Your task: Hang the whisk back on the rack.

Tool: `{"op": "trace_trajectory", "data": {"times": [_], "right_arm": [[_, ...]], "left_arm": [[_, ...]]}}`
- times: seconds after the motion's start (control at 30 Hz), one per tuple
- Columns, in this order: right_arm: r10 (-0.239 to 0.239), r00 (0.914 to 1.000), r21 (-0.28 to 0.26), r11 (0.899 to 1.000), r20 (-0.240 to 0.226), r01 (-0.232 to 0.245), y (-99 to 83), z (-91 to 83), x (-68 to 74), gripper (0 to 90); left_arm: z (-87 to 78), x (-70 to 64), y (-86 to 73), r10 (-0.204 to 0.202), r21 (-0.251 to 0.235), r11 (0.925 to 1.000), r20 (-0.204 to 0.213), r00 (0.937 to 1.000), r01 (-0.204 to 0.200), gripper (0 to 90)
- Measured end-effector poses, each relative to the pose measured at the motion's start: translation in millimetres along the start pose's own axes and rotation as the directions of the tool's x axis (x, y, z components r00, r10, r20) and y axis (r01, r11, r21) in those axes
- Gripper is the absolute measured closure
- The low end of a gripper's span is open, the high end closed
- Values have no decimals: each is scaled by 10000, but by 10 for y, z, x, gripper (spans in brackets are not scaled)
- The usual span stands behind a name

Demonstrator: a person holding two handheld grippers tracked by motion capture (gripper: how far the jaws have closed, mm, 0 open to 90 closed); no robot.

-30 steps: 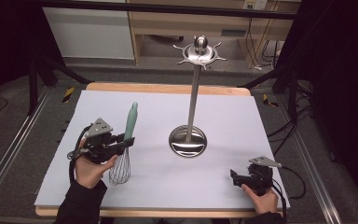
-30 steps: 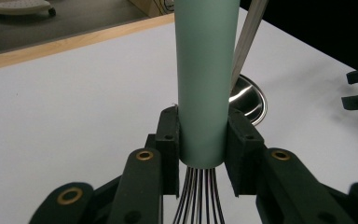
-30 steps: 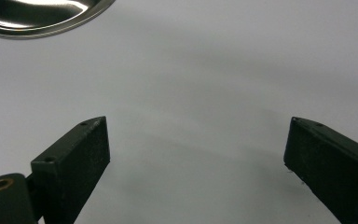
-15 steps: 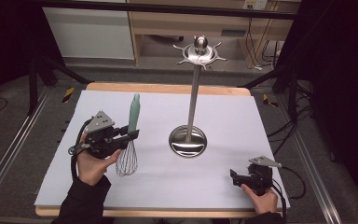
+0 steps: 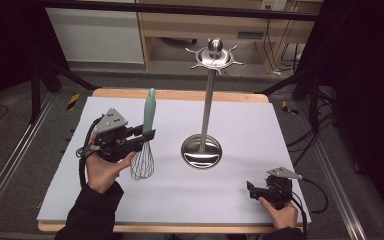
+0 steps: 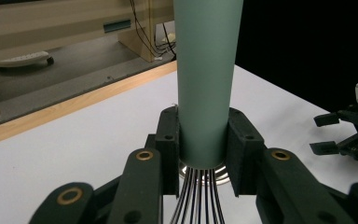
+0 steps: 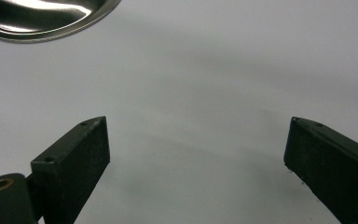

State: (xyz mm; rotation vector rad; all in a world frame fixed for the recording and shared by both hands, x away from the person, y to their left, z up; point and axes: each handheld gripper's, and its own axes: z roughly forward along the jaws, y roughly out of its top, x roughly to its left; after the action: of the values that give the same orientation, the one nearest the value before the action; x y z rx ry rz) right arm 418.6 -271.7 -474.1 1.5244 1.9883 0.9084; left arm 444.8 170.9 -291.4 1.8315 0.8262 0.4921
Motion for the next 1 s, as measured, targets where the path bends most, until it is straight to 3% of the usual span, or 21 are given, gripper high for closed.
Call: {"op": "trace_trajectory", "data": {"times": [0.57, 1.0], "right_arm": [[-70, 10000, -47, 10000, -46, 69, 4, 5, -10, 73], [-3, 10000, -34, 10000, -71, 2, 6, 8, -7, 74]], "left_arm": [[90, -201, 350, 411, -312, 9987, 227, 9989, -404, 690], [163, -247, 547, 595, -278, 9979, 137, 9981, -591, 690]]}}
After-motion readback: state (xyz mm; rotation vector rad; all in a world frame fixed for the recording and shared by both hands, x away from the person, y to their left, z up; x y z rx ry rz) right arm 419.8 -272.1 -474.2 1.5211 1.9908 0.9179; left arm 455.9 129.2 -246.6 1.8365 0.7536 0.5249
